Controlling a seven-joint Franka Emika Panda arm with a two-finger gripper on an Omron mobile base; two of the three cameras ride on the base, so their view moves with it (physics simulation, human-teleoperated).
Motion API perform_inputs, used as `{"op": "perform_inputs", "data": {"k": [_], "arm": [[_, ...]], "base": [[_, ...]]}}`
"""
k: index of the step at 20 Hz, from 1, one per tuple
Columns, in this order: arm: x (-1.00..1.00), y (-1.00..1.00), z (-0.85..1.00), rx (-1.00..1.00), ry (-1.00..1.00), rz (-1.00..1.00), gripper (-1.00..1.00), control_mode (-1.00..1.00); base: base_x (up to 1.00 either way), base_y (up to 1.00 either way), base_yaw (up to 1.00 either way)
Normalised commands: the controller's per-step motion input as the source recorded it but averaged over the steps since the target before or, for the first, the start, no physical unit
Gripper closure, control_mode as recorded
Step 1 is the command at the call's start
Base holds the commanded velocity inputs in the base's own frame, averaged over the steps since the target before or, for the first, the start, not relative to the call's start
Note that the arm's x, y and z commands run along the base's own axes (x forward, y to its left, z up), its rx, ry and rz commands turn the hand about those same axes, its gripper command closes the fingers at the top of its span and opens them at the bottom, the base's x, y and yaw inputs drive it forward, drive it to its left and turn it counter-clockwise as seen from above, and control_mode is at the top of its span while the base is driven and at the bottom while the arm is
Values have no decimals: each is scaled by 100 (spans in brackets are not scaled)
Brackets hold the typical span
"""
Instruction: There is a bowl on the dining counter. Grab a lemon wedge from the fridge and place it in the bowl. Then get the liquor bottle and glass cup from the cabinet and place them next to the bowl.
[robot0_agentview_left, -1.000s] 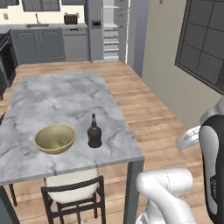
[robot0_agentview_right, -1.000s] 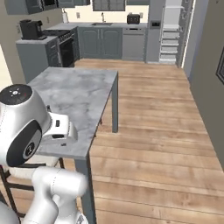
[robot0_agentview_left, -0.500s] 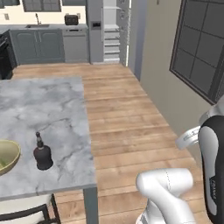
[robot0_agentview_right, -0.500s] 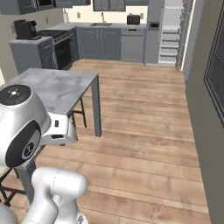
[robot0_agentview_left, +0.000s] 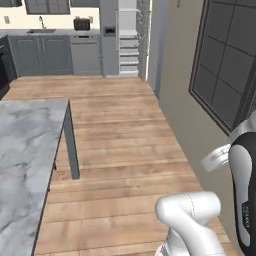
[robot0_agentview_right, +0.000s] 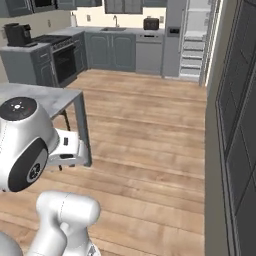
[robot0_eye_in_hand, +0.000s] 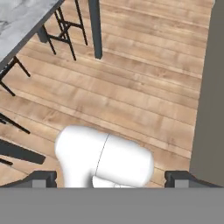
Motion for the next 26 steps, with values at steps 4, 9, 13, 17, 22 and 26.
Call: {"op": "perform_inputs", "data": {"k": [4, 9, 13, 17, 22, 26], "arm": [[0, 0, 0, 0, 0, 0, -100, 100], [0, 0, 0, 0, 0, 0, -100, 100], [0, 0, 0, 0, 0, 0, -100, 100], [0, 0, 0, 0, 0, 0, -100, 100], [0, 0, 0, 0, 0, 0, -100, 100], [0, 0, 0, 0, 0, 0, -100, 100]], "base": [[100, -63, 19], [100, -47, 23], [100, -43, 28], [100, -41, 31], [100, -41, 32], [100, -40, 32]]}}
